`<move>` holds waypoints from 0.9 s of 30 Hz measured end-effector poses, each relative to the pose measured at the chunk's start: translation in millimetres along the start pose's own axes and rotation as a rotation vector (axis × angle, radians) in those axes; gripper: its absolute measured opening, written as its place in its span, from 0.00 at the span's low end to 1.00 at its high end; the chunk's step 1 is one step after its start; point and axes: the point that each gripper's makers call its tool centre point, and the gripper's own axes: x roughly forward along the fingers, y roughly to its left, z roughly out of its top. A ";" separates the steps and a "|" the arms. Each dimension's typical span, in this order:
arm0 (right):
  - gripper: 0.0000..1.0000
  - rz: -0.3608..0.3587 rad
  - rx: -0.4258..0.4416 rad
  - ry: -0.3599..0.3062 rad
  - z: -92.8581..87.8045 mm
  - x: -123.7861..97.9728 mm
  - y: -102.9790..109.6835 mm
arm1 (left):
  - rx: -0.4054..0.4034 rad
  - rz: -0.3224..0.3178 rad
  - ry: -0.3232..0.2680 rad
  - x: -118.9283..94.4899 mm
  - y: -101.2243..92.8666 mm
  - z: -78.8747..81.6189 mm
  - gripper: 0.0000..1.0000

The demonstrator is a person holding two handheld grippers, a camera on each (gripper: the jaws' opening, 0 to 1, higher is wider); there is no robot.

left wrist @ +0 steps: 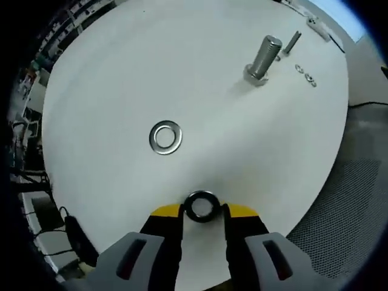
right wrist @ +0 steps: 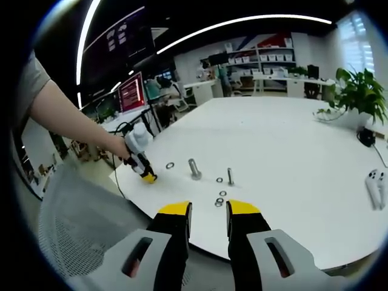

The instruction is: Place the washer onto the threaded stud by aligning its center hole with the stud, sliding it down to the base, and recovering from edge contact or off-axis alignment until the washer reaches the visible bottom stop.

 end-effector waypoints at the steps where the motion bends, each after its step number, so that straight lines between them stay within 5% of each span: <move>1: 0.25 0.000 0.000 0.000 0.0 0.0 0.1 | -0.002 -0.001 0.004 0.0 0.2 0.0 0.25; 11: 0.25 -0.001 0.004 -0.009 1.6 -0.7 0.0 | -0.037 0.027 0.062 -2.2 0.7 -0.4 0.20; 15: 0.25 -0.002 0.003 -0.007 1.3 -0.8 0.1 | -0.140 0.027 0.017 -1.9 1.4 1.5 0.19; 27: 0.25 0.006 -0.002 0.003 0.0 0.0 1.4 | -0.076 0.034 -0.050 -1.1 -0.8 4.2 0.19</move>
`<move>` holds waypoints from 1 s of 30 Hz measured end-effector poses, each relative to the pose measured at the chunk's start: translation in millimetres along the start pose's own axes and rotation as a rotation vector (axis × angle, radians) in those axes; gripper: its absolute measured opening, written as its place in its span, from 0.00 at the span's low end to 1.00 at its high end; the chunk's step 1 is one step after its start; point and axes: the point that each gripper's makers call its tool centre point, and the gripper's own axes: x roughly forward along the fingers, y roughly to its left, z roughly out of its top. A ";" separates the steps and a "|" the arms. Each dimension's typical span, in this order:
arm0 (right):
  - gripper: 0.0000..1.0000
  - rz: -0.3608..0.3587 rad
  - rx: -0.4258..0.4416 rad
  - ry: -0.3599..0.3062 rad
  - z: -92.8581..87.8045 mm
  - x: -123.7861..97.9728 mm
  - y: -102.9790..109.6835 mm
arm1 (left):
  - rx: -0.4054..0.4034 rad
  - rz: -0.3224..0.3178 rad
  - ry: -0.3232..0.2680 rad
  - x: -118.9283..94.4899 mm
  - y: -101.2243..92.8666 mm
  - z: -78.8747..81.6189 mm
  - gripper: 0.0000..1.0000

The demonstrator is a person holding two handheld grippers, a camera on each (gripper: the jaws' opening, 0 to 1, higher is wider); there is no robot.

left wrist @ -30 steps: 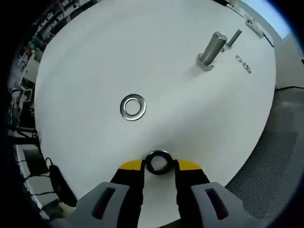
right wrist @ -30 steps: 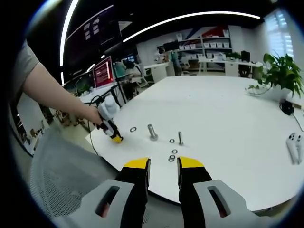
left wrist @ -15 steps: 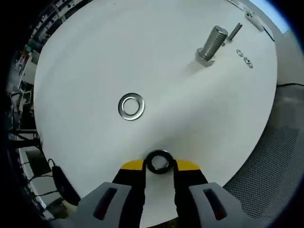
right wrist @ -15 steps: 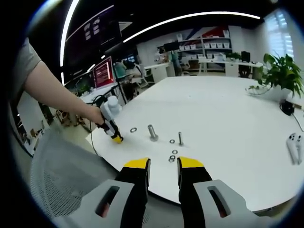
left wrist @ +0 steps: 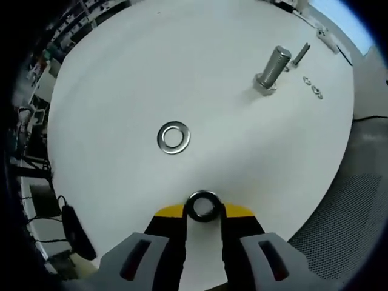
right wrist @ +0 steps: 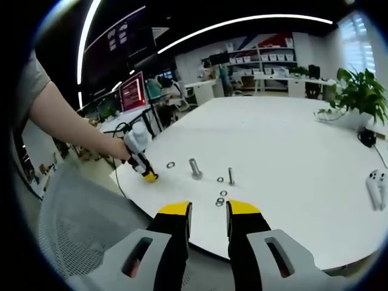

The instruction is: Place the washer onto the threaded stud by aligning its center hole with the stud, sliding it down to the base, and recovering from edge contact or off-axis alignment until the washer reaches the visible bottom stop.

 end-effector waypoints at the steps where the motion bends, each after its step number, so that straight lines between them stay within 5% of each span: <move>1: 0.25 0.001 -0.001 0.000 0.1 0.0 0.2 | 0.001 -0.002 0.000 -0.3 -2.1 0.4 0.19; 10: 0.25 0.009 -0.007 0.006 -0.6 0.6 2.0 | 0.056 -0.025 -0.039 -6.9 -17.9 19.4 0.19; 30: 0.25 0.018 -0.008 -0.002 0.6 0.5 3.6 | 0.188 -0.062 -0.250 -58.4 -52.7 132.6 0.19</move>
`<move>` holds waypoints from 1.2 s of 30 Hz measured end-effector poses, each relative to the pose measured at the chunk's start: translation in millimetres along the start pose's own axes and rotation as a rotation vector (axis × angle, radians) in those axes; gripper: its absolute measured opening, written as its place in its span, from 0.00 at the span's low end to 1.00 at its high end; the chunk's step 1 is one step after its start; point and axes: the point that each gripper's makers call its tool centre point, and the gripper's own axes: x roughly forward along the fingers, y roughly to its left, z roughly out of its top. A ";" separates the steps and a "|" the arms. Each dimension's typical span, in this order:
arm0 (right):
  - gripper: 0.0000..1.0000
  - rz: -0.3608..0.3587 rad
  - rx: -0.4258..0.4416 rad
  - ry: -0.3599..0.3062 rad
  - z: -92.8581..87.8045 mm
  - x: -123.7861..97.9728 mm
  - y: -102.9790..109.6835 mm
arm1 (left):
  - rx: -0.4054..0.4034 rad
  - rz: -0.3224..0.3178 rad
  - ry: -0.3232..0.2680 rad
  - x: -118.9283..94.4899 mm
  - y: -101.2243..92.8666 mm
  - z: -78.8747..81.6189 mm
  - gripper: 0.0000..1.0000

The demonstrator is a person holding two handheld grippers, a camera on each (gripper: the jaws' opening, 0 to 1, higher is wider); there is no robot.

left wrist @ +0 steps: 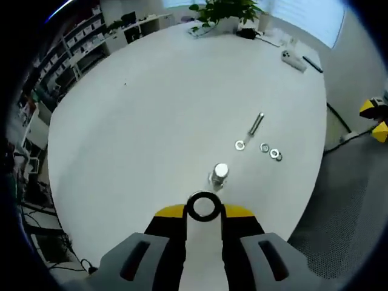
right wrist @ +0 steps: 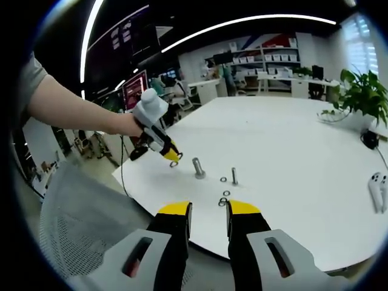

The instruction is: Place the washer onto the threaded stud by aligning its center hole with the stud, sliding it down to the base, and recovering from edge contact or off-axis alignment until the washer reaches the visible bottom stop.

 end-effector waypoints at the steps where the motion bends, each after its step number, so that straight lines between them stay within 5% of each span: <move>1: 0.25 -0.001 0.001 -0.002 0.3 -0.2 -0.1 | 0.009 -0.004 -0.005 0.5 -2.1 6.3 0.19; 10: 0.25 -0.004 0.004 -0.009 1.5 -1.0 -0.8 | 0.106 -0.026 0.027 11.4 -13.8 24.1 0.19; 36: 0.25 -0.032 0.019 -0.013 1.9 -2.0 -6.2 | 0.278 -0.046 0.169 54.0 -22.7 10.9 0.19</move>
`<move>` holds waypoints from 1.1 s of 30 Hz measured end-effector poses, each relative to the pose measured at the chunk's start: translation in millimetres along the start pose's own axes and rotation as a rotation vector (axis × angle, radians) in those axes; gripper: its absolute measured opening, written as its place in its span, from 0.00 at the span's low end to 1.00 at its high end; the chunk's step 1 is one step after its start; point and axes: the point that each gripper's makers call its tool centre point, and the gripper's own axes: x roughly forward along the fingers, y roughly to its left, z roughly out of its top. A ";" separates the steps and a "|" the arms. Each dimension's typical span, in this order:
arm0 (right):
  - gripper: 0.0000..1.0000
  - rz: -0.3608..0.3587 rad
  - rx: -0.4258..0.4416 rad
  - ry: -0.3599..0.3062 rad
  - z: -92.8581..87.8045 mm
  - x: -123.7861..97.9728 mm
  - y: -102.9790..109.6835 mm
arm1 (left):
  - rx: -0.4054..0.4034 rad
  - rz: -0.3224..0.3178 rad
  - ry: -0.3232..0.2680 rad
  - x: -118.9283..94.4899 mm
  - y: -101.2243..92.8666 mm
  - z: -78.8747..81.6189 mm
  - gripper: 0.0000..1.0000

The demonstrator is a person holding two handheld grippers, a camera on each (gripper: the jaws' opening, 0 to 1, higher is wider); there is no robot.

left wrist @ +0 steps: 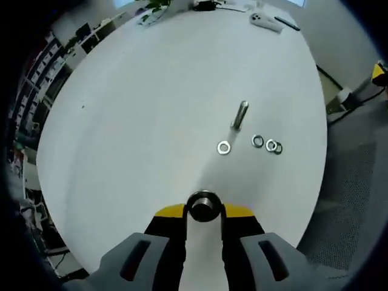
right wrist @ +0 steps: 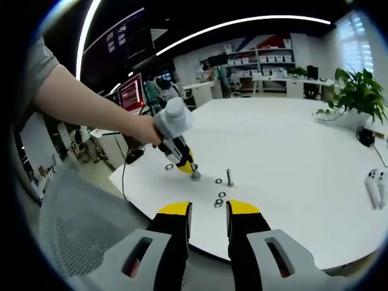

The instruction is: Place the washer onto the threaded stud by aligning its center hole with the stud, sliding it down to the base, and recovering from edge contact or off-axis alignment until the washer reaches the visible bottom stop.

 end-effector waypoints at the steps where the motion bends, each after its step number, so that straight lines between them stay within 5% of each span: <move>1: 0.25 -0.002 0.001 0.000 -0.1 -0.1 -0.3 | 0.009 0.000 0.006 2.0 -0.2 -1.2 0.19; 15: 0.25 -0.016 0.006 0.005 -1.3 -0.2 -3.4 | 0.011 -0.004 0.073 16.2 11.2 -24.7 0.19; 23: 0.25 -0.016 0.003 0.011 -2.4 0.3 -3.2 | -0.006 -0.016 0.047 19.6 12.1 -27.6 0.21; 26: 0.25 -0.015 0.001 0.015 -3.1 0.3 -3.0 | 0.053 0.008 0.028 21.9 11.4 -27.4 0.22; 33: 0.25 -0.008 -0.005 0.022 -4.1 0.8 -1.3 | -0.013 0.017 -0.020 15.0 11.2 -24.5 0.26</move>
